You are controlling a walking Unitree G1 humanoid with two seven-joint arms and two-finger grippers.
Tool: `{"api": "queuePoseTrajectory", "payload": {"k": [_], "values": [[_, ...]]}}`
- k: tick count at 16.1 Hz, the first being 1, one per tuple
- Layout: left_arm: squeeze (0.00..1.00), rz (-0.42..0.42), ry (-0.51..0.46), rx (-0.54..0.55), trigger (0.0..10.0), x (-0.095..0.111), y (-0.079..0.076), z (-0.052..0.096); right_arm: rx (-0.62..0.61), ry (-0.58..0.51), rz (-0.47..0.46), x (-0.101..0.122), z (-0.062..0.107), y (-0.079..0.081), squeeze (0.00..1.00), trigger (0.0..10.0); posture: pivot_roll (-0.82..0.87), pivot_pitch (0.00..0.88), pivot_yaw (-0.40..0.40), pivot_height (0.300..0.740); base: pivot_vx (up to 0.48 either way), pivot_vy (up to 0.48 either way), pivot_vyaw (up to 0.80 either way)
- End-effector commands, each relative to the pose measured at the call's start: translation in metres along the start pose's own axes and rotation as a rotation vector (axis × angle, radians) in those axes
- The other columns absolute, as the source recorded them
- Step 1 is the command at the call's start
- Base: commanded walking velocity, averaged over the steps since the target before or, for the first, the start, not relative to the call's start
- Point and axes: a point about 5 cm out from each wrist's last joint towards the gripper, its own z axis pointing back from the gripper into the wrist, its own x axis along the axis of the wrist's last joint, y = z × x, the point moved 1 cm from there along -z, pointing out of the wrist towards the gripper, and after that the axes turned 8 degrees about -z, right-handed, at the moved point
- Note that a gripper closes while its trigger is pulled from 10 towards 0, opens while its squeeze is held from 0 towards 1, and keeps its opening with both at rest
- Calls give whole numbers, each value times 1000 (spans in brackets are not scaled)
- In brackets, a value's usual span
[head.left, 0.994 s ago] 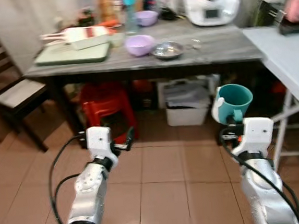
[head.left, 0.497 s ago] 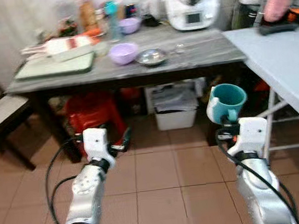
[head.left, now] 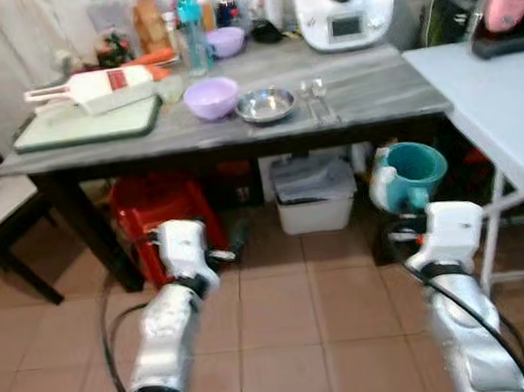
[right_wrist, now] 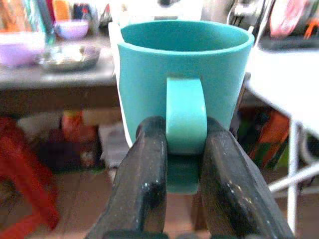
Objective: Setting the table
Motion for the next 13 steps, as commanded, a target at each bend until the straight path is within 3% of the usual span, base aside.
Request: {"api": "queuePoseTrajectory", "payload": {"k": [1,4,7,13], "values": [[0,-31,-4,26,10000,4,14,3,32,-41,-19,8,-1,11,0,10000,-89,0,48,740,364,0,0],[0,-29,-6,23,10000,5,13,2,30,-42,-14,8,-1,10,0,10000,-89,0,48,740,364,0,0],[0,-27,-9,21,10000,5,12,1,29,-48,-10,10,-1,10,0,10000,-91,0,48,740,363,0,656],[0,-25,-8,17,10000,5,12,1,29,-50,-15,10,-2,11,0,10000,-89,0,48,740,363,0,0]]}}
